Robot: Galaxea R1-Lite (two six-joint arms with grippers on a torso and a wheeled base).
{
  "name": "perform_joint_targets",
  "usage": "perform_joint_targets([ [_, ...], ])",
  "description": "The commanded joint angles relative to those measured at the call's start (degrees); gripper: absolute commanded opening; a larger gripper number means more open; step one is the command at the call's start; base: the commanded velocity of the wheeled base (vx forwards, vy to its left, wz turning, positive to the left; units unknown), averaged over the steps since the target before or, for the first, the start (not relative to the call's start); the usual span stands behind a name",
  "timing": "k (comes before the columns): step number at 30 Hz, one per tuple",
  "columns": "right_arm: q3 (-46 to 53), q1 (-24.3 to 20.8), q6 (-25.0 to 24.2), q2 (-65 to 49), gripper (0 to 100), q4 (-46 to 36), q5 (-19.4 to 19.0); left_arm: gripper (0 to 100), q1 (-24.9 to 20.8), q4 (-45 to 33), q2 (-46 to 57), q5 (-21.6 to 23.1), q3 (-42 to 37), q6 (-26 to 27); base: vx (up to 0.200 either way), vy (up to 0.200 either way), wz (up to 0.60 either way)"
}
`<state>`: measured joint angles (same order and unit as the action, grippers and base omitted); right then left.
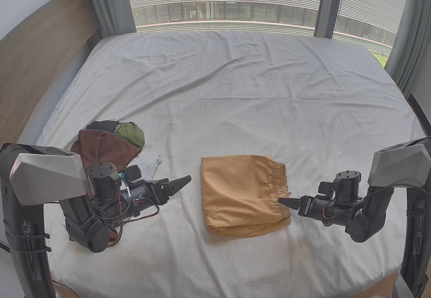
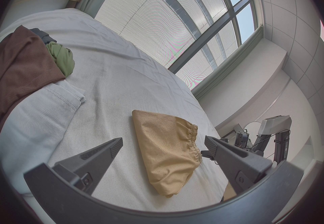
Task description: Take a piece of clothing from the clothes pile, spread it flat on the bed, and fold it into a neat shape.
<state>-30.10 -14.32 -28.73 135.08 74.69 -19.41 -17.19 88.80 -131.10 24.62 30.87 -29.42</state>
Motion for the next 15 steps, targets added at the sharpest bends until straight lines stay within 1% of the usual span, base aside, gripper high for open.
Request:
perform_joint_targets([
  [1, -2.16, -0.53, -0.97, 3.78, 100, -0.16, -0.1, 100, 0.05, 0.06, 0.14, -0.02, -0.1, -0.03, 0.0, 0.0, 0.0],
  [7, -3.39, -4.66, -5.46, 5.28, 100, -0.25, -0.1, 100, 0.05, 0.06, 0.14, -0.02, -0.02, -0.03, 0.0, 0.0, 0.0],
  [15, -4.71, -7.03, -6.86, 5.54, 100, -1.57, 0.07, 100, -0.04, 0.06, -0.04, -0.1, -0.1, 0.06, 0.0, 0.0, 0.0],
])
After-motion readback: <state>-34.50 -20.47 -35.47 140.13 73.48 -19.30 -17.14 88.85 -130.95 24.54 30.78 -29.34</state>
